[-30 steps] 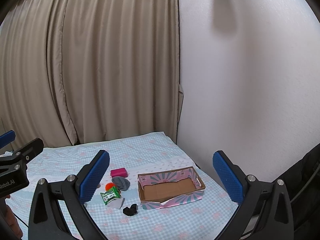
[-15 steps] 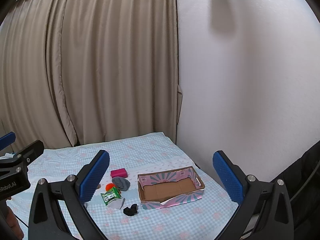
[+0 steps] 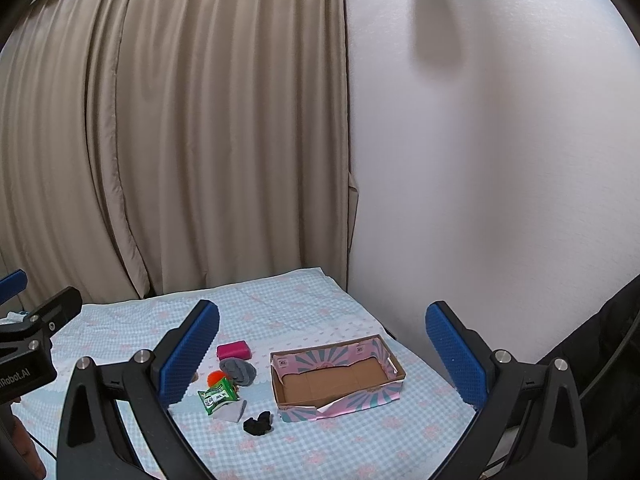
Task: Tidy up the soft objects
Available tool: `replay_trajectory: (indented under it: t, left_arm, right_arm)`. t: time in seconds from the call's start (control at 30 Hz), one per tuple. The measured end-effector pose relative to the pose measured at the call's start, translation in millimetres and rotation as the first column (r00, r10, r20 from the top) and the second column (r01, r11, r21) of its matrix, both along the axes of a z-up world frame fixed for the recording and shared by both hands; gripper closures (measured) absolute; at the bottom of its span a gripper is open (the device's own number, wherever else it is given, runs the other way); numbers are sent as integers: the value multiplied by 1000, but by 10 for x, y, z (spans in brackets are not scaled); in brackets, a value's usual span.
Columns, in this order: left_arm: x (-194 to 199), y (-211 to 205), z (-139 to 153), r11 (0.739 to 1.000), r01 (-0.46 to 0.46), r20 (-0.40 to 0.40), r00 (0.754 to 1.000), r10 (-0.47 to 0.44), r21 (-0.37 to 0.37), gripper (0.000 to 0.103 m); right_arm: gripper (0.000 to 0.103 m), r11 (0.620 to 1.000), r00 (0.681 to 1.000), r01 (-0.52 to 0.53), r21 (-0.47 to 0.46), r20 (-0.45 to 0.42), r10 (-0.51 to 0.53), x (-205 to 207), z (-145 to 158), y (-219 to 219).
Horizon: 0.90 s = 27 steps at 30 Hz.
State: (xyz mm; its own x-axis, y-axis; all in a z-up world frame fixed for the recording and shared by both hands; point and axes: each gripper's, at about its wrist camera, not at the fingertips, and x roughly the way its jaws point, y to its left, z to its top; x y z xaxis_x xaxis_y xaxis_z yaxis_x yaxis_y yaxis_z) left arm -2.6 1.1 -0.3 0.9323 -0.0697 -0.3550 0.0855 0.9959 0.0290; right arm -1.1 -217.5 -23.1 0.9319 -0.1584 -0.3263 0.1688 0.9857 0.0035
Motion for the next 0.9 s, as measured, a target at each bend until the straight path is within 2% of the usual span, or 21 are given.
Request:
replay_trajectory:
  t: [0.37,0.57,0.9]
  left_arm:
    - [8,3,-3,1000,-1,1,1000,1,-5,0]
    - [27,56,-26,1000,0,-8,1000,0,-30,0]
    - [40,70,-24,1000,-3,-9,1000,3,-24,0]
  right_arm:
    - [0,1000,1000,2,-13,9,-2,-34,-15,52]
    - [0,1000,1000,-6,-14,8,6,-26,7,56]
    - [0,1000,1000,-7,-10,8,7,-18,17,61]
